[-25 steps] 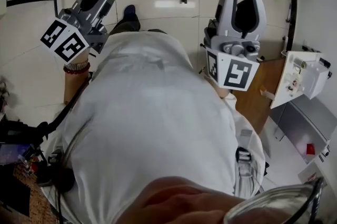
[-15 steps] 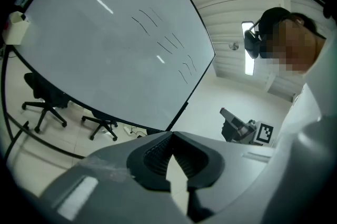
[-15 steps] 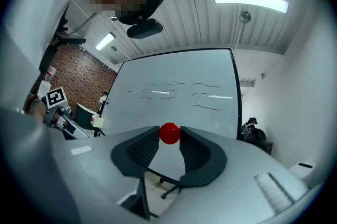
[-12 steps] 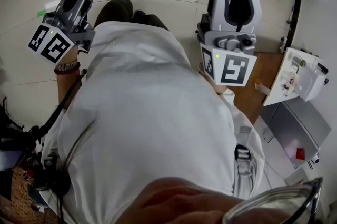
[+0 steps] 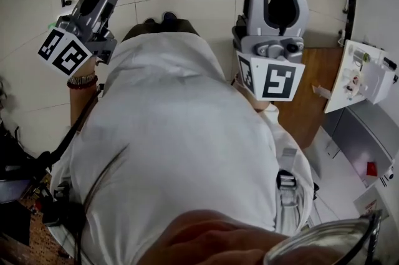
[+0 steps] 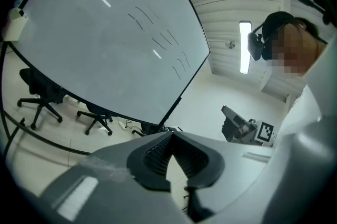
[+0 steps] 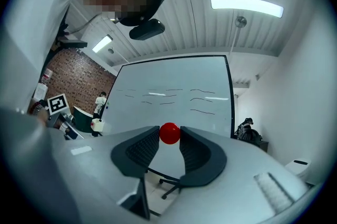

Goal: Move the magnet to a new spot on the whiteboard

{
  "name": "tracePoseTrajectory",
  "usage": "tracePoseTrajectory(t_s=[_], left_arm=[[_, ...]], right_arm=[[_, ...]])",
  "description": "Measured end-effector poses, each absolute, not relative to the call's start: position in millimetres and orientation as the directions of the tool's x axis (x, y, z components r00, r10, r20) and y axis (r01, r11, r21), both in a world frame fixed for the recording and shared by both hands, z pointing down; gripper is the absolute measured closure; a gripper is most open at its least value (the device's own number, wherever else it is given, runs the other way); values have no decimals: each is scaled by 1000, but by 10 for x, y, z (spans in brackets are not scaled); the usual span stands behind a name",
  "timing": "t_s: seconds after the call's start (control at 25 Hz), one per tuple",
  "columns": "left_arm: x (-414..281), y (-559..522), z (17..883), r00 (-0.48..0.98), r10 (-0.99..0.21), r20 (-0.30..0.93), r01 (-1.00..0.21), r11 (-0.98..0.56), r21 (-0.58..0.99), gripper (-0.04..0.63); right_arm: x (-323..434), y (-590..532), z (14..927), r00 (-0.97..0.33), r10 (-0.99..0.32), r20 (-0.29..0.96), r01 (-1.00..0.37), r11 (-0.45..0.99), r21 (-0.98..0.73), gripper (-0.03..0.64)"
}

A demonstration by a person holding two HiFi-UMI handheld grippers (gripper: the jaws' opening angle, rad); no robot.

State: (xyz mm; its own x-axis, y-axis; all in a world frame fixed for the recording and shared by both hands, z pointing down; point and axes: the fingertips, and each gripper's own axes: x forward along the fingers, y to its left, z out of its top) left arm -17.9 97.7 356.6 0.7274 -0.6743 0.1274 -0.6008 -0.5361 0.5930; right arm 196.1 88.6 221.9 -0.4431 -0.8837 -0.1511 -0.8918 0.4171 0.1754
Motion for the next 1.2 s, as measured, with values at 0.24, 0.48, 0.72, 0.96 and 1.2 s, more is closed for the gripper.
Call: tracePoseTrajectory(t_s=[0.24, 0.48, 0.72, 0.96, 1.2], left_arm=[[-202, 1133, 3643, 737, -658, 156, -612, -550, 569, 602], [-304, 1282, 3487, 761, -641, 102, -577, -597, 557, 601], [-1062, 1418, 3478, 805, -587, 86, -543, -670, 507, 602], [-1058, 1279, 3487, 814, -576, 79, -534, -688, 492, 601], [-965, 845, 3481, 820, -569, 61, -527, -709, 468, 602]], right_arm=[[1906, 957, 2330, -444, -887, -130, -891, 421, 171, 494], [1629, 998, 2248, -448, -882, -146, -891, 426, 157, 494], [931, 1035, 2095, -387, -909, -154, -913, 354, 204, 494], [934, 929, 2119, -373, -917, -145, -915, 338, 219, 494], [869, 432, 2087, -409, -897, -171, -903, 371, 216, 494]])
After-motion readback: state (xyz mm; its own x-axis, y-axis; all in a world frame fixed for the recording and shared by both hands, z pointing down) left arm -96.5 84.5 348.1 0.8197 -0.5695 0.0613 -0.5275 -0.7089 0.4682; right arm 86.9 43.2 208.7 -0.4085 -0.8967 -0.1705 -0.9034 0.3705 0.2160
